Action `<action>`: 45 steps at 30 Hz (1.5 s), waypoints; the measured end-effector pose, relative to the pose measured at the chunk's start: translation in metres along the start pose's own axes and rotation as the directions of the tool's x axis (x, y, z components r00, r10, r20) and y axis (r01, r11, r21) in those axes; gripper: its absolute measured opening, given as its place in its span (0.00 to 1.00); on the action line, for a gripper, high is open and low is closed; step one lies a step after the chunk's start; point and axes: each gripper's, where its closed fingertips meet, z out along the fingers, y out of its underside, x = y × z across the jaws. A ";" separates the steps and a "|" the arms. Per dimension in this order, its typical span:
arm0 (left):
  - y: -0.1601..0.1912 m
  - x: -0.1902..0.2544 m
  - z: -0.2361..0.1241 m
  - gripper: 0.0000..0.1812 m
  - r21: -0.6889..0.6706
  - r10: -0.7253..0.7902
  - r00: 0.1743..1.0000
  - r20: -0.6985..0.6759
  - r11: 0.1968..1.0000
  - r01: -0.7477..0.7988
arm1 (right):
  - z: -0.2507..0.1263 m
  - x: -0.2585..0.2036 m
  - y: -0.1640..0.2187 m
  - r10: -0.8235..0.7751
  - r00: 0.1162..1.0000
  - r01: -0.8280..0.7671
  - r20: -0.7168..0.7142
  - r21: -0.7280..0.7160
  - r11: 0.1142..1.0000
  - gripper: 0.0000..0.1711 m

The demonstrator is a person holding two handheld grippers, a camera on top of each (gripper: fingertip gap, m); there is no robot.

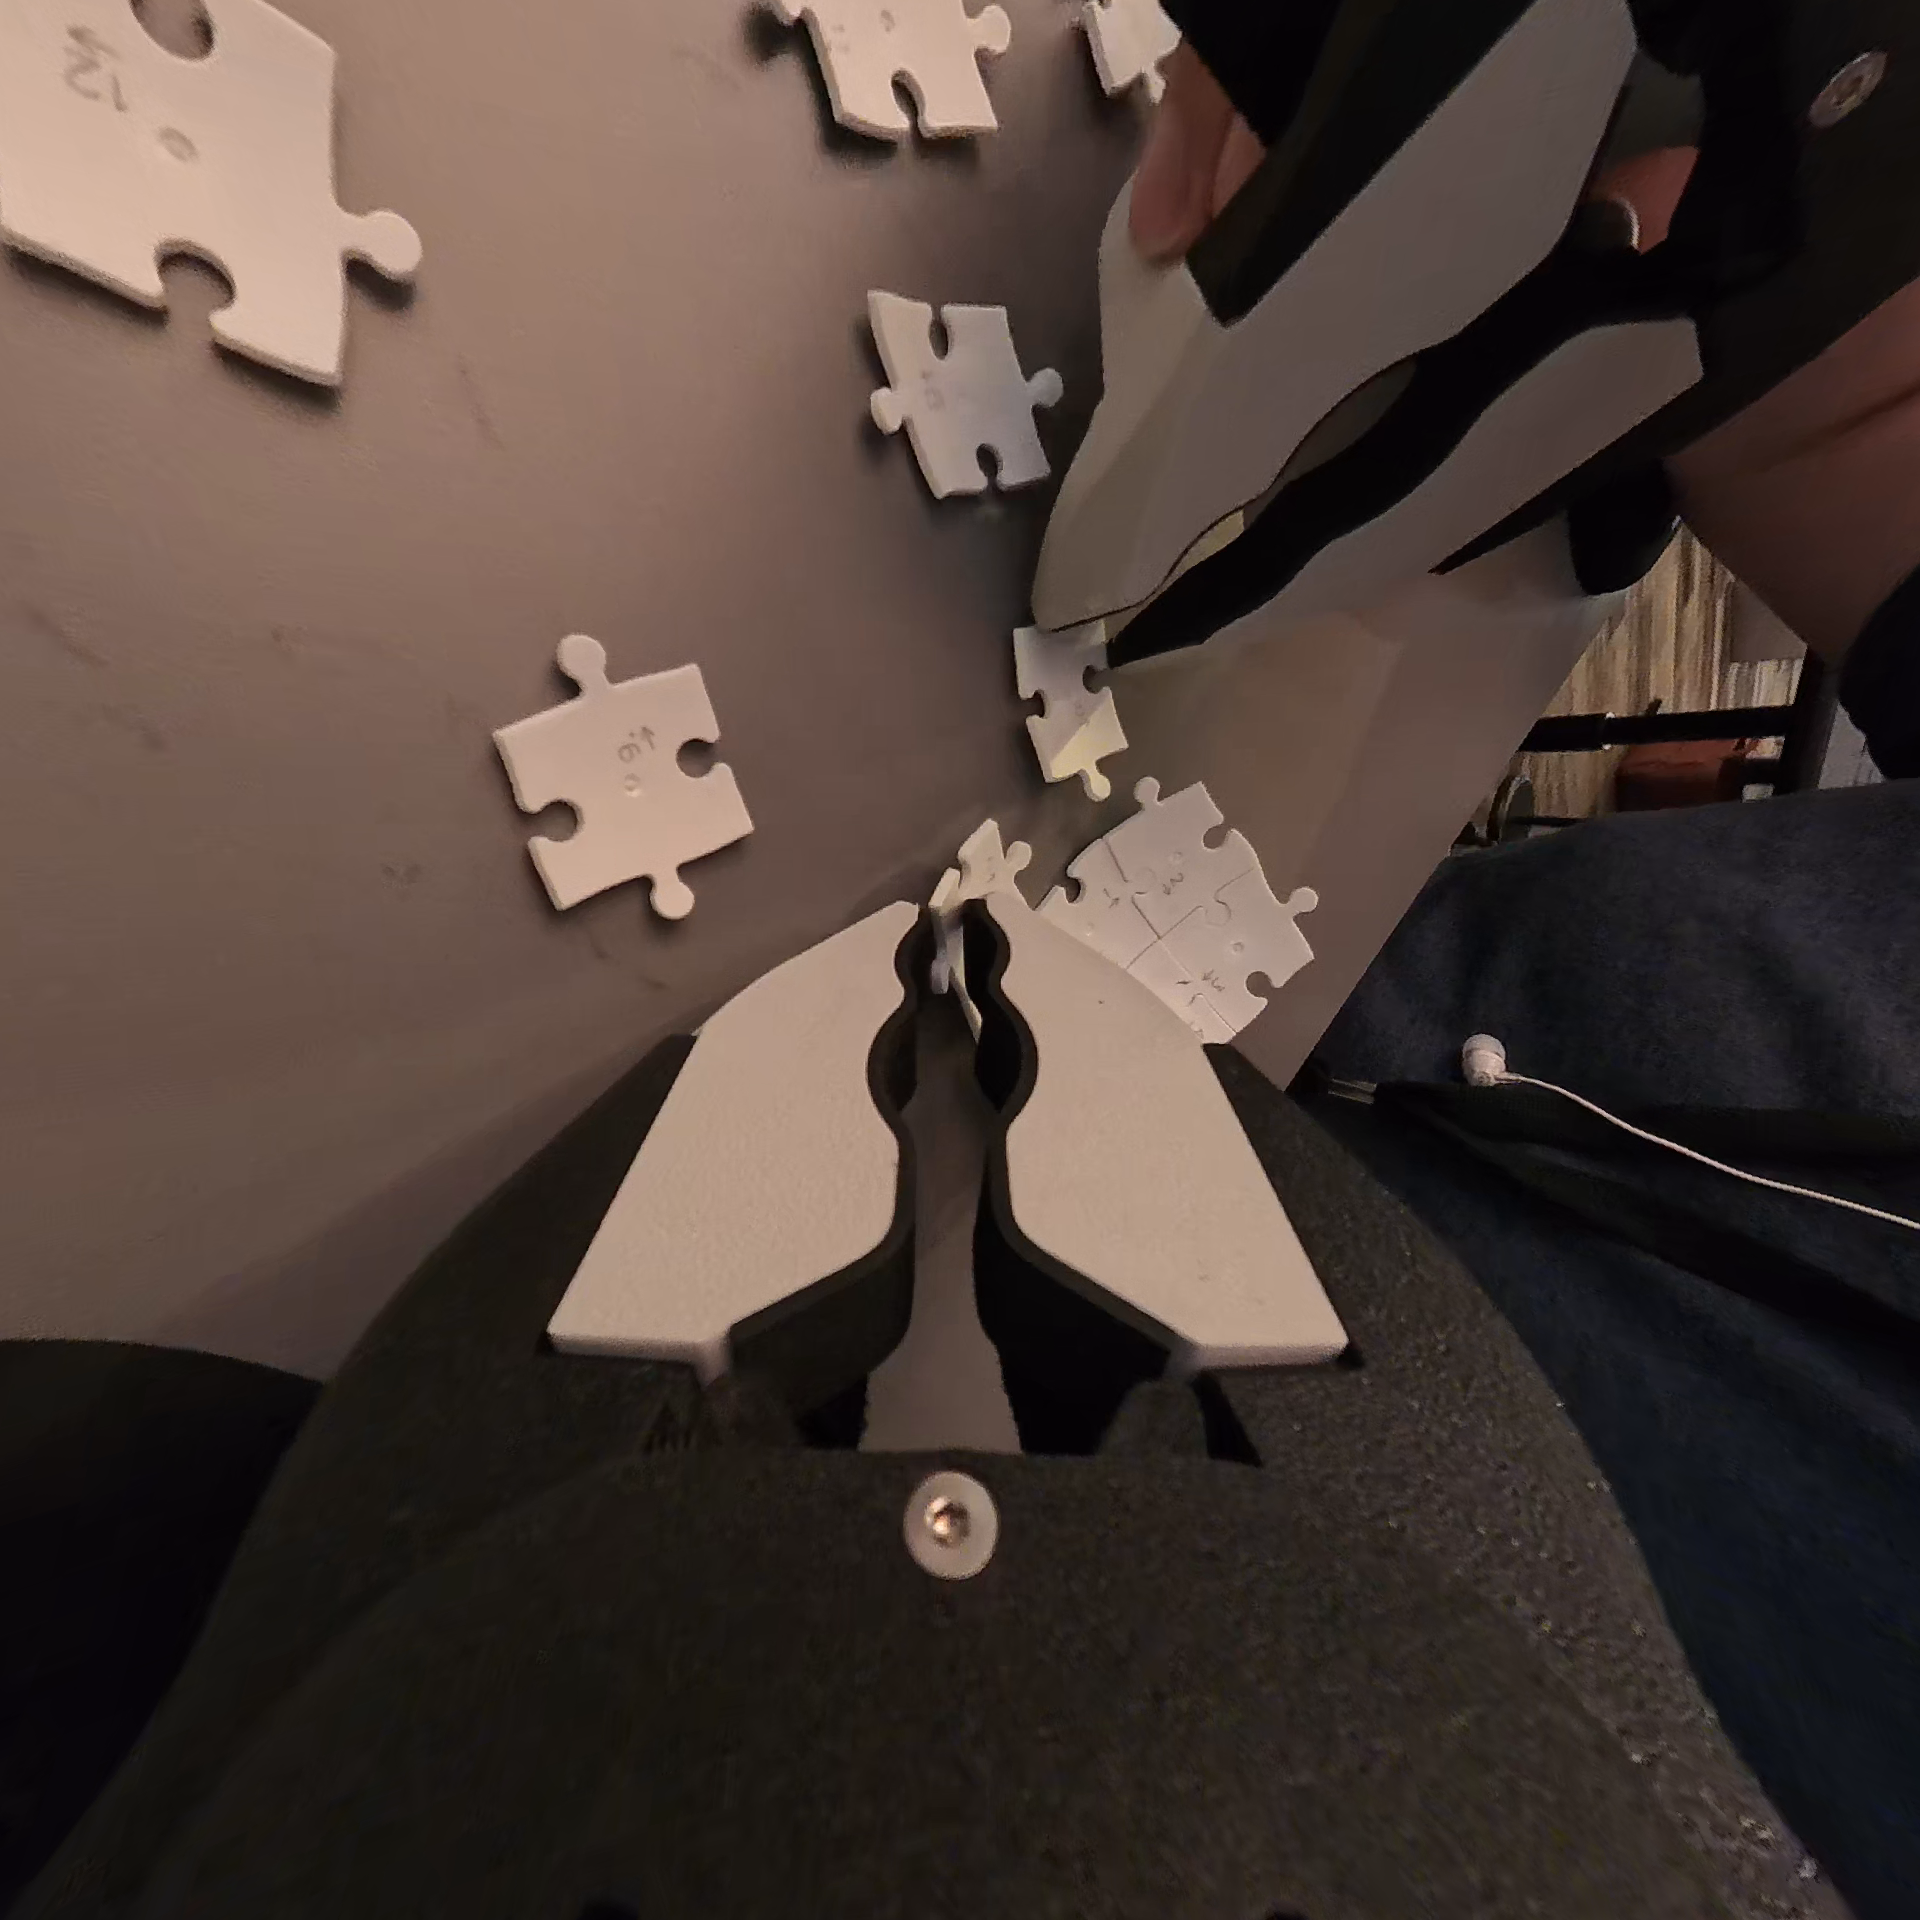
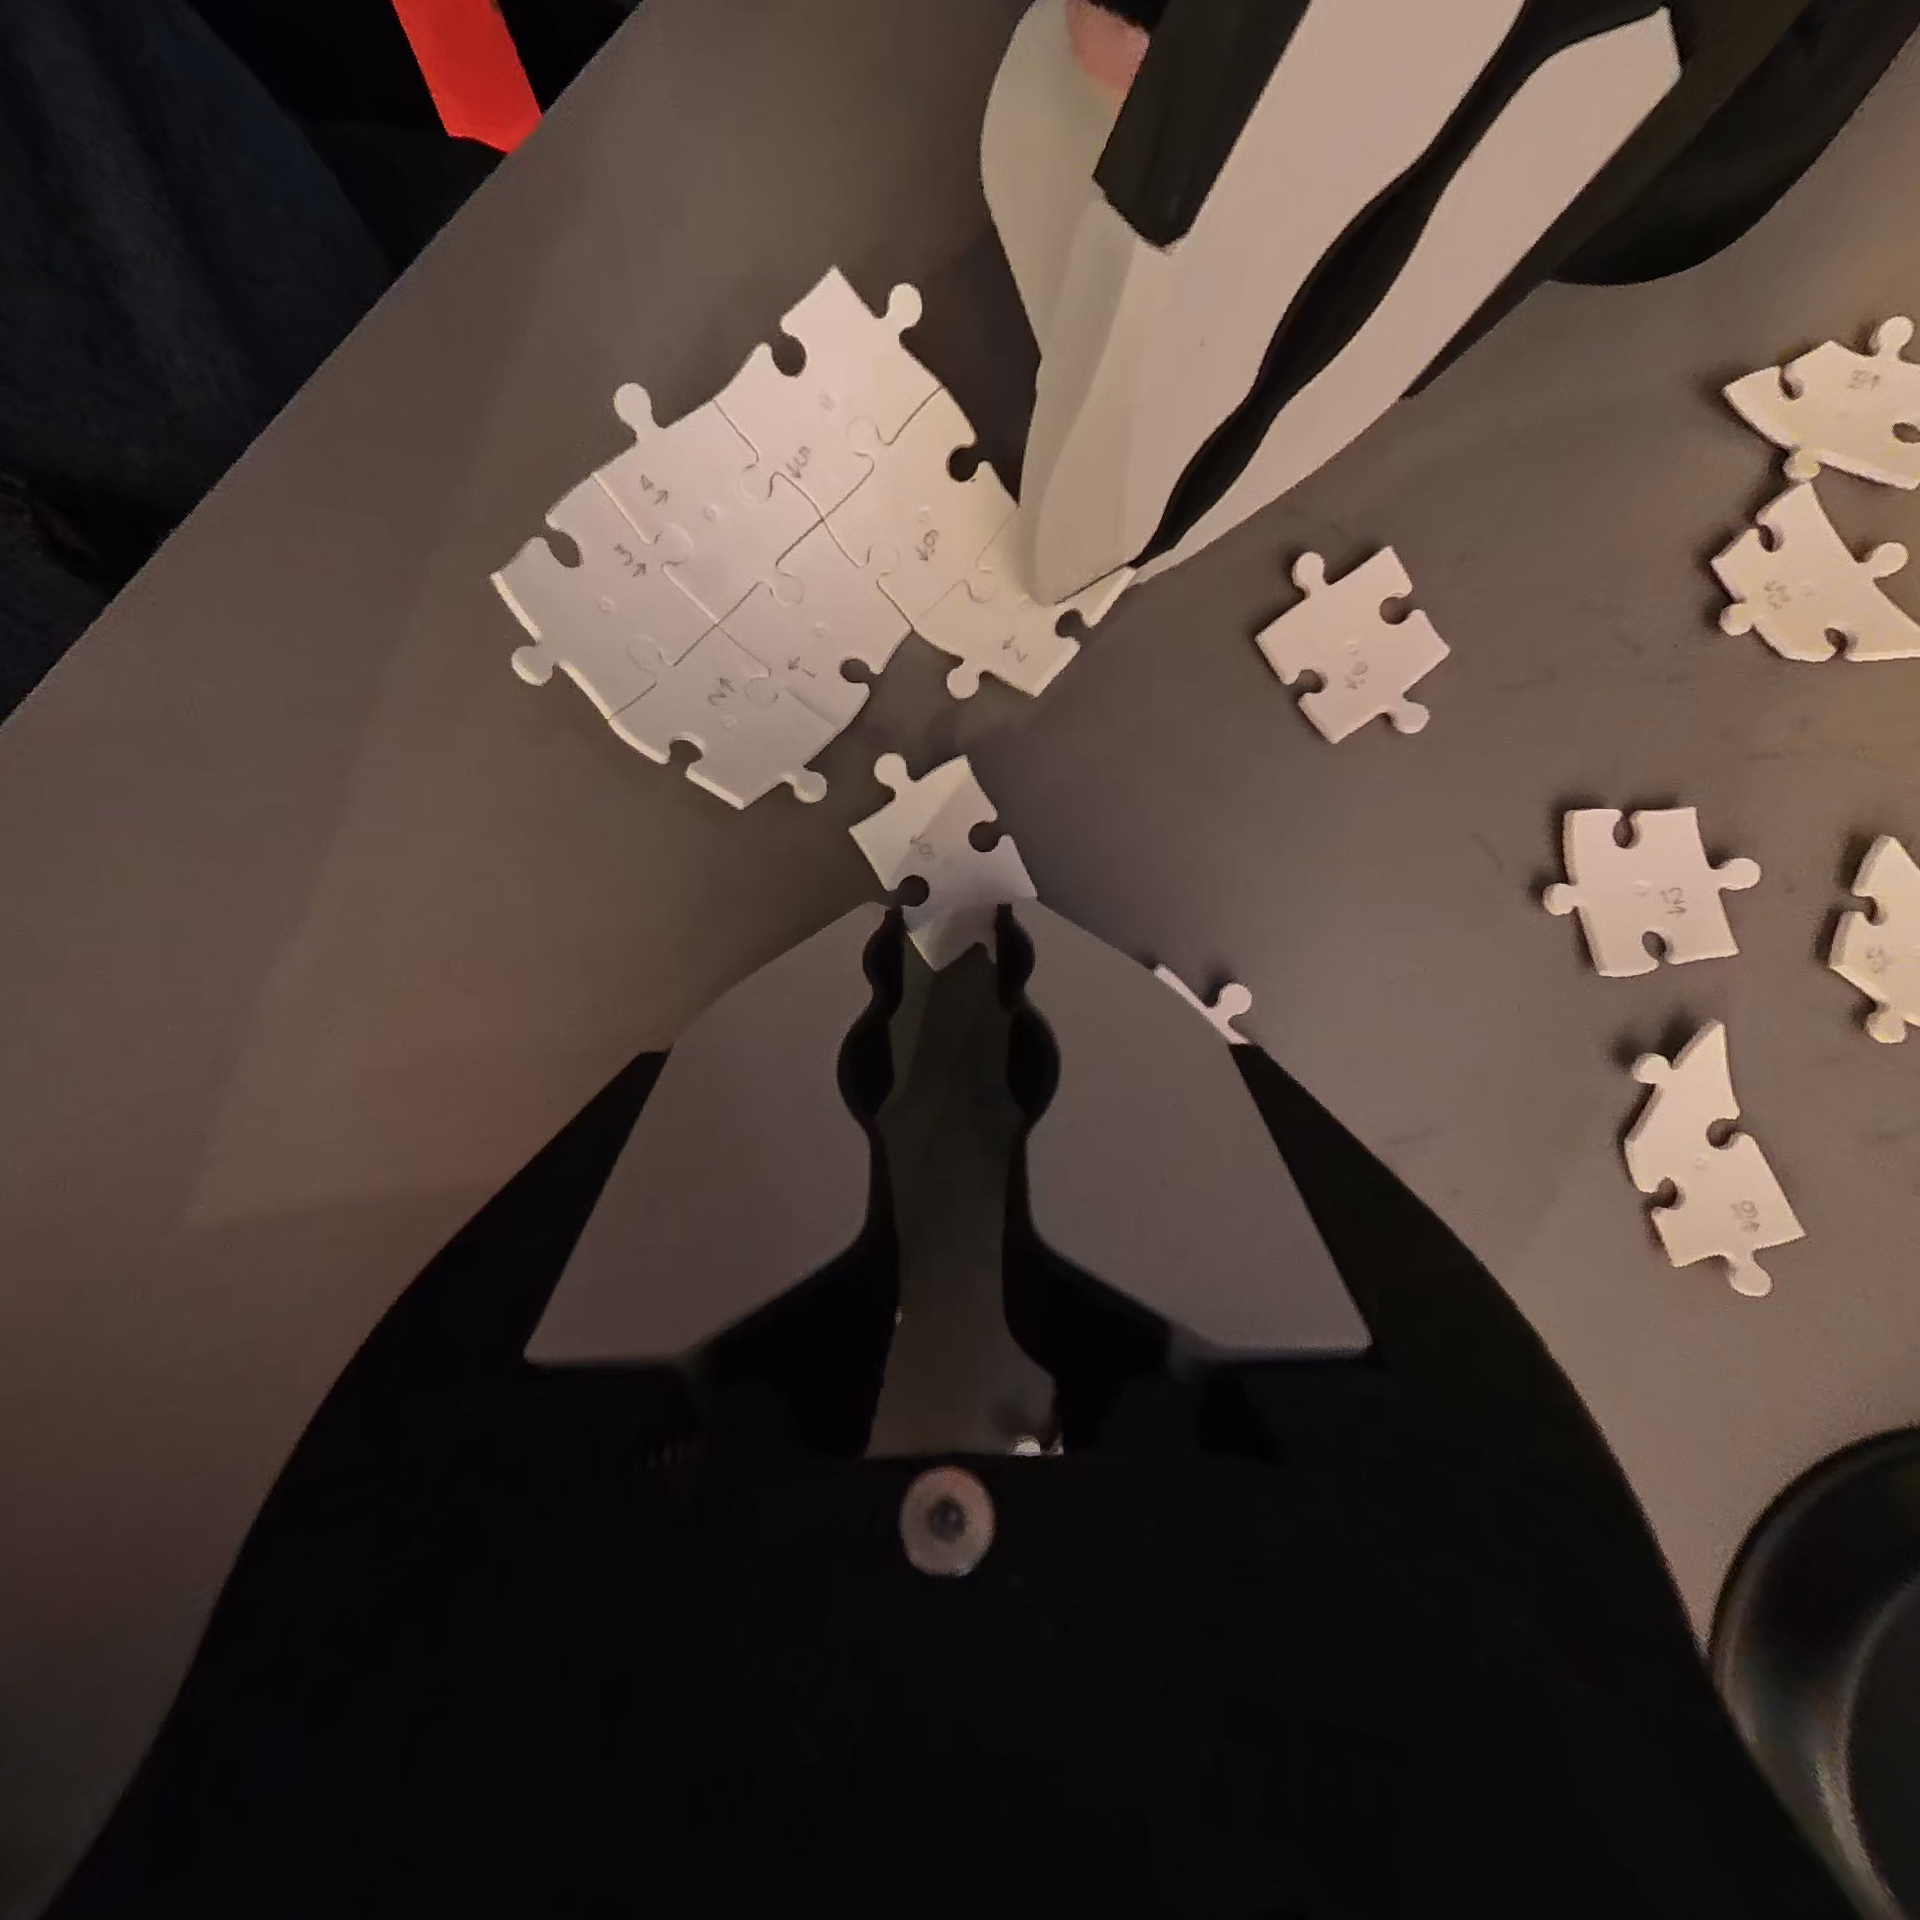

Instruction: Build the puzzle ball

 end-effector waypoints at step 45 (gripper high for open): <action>0.004 0.001 0.002 0.03 -0.203 -0.005 1.000 -0.024 0.979 0.000 | 0.007 0.004 -0.009 -0.038 0.999 0.037 0.027 0.014 0.999 0.15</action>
